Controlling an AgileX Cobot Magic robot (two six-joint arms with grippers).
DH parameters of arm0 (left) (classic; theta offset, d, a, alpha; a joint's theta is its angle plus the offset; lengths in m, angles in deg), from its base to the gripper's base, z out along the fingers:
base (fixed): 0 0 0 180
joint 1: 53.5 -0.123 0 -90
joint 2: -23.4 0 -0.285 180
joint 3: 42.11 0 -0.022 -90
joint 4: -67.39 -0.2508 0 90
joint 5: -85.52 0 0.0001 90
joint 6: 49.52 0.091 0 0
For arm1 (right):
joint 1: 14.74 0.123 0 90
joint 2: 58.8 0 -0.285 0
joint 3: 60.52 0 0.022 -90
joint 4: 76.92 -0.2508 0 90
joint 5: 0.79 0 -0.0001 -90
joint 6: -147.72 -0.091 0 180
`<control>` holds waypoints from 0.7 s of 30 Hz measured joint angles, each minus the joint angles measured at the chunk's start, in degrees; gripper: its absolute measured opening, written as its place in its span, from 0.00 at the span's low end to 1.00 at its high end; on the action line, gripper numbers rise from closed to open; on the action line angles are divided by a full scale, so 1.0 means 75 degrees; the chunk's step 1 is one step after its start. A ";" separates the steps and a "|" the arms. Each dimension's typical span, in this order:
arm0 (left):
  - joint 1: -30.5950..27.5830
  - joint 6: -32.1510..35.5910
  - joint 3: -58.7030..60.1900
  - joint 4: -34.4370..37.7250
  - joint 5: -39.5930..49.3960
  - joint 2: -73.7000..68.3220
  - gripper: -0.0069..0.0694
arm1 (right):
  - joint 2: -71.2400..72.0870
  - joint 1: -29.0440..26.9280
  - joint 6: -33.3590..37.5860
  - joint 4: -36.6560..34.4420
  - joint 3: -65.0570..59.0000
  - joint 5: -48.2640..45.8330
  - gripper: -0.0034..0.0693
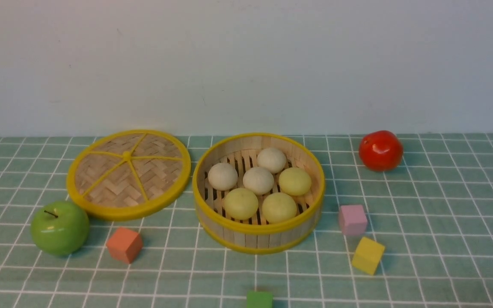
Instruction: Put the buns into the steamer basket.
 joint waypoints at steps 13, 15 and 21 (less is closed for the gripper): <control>-0.0831 0.0115 0.1871 0.0060 0.0832 0.1293 0.10 | 0.0000 0.0000 0.0000 0.0000 0.0000 0.0000 0.38; -0.0831 0.0115 0.1871 0.0060 0.0832 0.1293 0.10 | 0.0000 0.0000 0.0000 0.0000 0.0000 0.0000 0.38; -0.0832 0.0115 0.1871 0.0060 0.0832 0.1300 0.11 | 0.0000 0.0000 0.0000 0.0000 0.0000 0.0000 0.38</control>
